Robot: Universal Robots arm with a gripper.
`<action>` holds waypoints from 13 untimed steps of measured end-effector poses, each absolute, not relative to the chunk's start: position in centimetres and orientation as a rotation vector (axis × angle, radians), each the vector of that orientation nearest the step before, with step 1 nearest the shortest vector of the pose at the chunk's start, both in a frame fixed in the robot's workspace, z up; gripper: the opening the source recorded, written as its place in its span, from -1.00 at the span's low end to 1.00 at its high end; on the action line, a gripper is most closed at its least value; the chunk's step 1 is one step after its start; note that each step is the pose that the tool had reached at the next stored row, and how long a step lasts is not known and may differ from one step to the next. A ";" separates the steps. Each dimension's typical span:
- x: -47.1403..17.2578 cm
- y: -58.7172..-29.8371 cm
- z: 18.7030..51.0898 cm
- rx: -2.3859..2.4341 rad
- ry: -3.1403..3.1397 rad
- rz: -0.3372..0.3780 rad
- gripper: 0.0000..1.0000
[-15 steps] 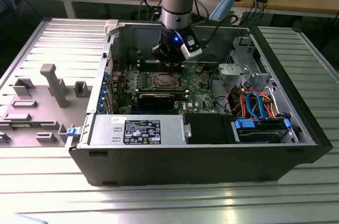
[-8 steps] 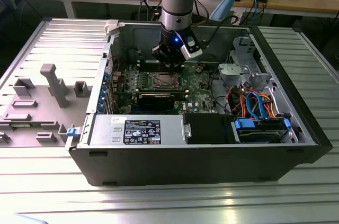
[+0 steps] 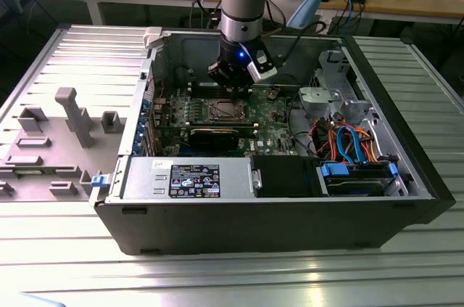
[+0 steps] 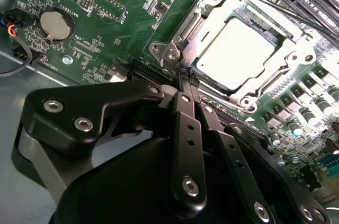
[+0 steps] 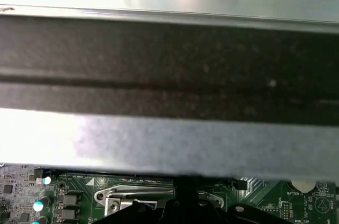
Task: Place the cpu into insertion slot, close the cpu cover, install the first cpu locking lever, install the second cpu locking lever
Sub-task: 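Install the second cpu locking lever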
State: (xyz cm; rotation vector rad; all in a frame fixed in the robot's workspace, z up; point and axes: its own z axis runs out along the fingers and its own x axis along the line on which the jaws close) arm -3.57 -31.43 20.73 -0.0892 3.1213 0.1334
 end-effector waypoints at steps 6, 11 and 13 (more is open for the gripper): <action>-3.6 -32.2 20.7 -0.089 3.121 0.134 -0.79; -3.6 -32.3 21.1 -0.089 3.121 0.133 -0.79; -3.6 -32.3 21.2 -0.089 3.121 0.133 -0.79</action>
